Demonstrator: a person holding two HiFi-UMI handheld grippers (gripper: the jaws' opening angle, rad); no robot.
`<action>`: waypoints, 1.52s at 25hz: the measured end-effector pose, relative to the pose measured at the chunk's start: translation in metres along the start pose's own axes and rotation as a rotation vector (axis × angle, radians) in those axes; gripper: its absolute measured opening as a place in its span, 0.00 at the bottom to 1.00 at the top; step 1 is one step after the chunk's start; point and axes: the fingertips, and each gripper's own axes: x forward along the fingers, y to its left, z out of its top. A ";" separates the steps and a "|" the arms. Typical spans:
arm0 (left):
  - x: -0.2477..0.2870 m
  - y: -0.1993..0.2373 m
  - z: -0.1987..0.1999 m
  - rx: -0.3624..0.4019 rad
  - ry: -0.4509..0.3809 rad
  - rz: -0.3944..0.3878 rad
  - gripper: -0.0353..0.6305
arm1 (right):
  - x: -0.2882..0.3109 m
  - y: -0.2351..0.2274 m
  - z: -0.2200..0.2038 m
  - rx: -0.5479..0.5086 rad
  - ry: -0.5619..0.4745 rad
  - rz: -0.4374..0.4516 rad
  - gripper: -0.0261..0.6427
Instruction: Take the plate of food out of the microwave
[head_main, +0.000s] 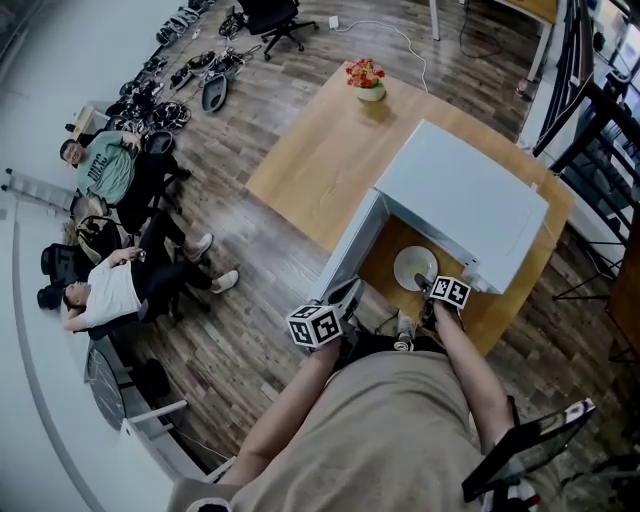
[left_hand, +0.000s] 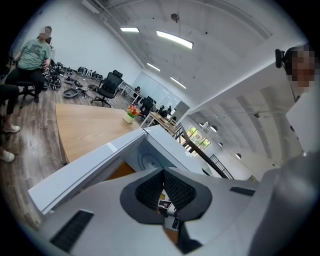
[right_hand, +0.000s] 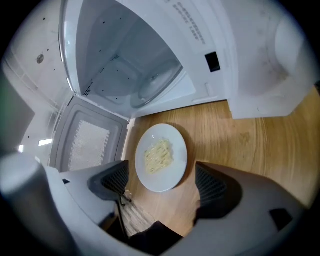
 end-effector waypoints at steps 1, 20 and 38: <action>-0.001 -0.001 0.001 0.000 -0.004 -0.004 0.06 | -0.005 0.004 0.002 -0.013 -0.008 0.006 0.63; 0.007 -0.019 0.024 0.055 0.039 -0.140 0.06 | -0.198 0.189 0.029 -0.479 -0.406 0.445 0.54; -0.116 0.011 0.091 0.131 -0.050 -0.276 0.06 | -0.264 0.303 0.018 -0.646 -0.781 0.215 0.43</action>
